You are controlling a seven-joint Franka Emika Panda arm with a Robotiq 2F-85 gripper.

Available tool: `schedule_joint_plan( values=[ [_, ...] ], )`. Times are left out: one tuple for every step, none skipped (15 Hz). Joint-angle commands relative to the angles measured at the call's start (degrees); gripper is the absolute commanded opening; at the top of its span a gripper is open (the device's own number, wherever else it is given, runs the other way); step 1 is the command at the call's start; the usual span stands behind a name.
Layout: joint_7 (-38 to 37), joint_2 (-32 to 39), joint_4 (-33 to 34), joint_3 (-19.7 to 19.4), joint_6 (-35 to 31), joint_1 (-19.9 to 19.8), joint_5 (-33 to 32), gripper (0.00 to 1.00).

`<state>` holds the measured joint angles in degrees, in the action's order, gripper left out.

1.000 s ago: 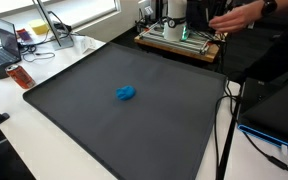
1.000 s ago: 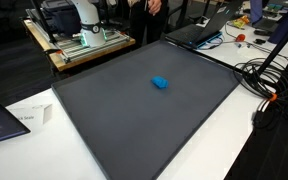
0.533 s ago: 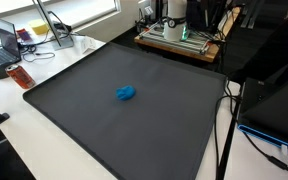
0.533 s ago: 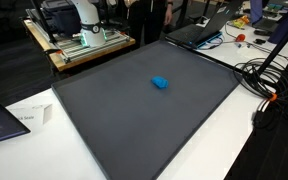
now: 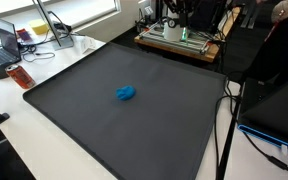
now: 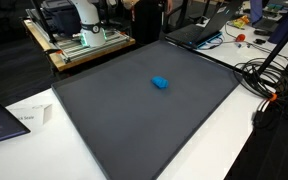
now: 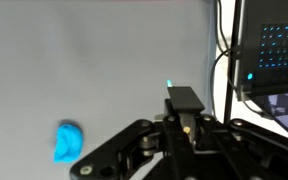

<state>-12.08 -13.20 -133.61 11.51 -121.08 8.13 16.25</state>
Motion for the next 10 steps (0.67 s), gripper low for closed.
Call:
schedule_joint_plan(
  values=[
    [-6.01,6.5,6.71,-0.46,0.99,-1.76,-6.05,0.07],
    [-2.76,3.08,2.45,-0.83,-0.31,-0.58,-3.17,0.12],
    [-3.73,4.47,3.8,-0.99,-0.27,-0.97,-4.25,0.12],
    [-4.12,5.53,4.84,-1.11,-0.24,-1.16,-4.67,0.12],
    [-4.31,6.2,5.44,-1.15,-0.22,-1.19,-4.87,0.12],
    [-4.43,6.49,5.73,-1.15,-0.22,-1.18,-4.91,0.12],
    [-4.48,6.54,5.82,-1.14,-0.19,-1.17,-4.93,0.12],
    [-4.51,6.53,5.86,-1.14,-0.18,-1.17,-4.93,0.12],
    [-4.53,6.53,5.9,-1.14,-0.17,-1.17,-4.93,0.12],
    [-4.55,6.54,5.94,-1.14,-0.16,-1.17,-4.93,0.06]
  ],
)
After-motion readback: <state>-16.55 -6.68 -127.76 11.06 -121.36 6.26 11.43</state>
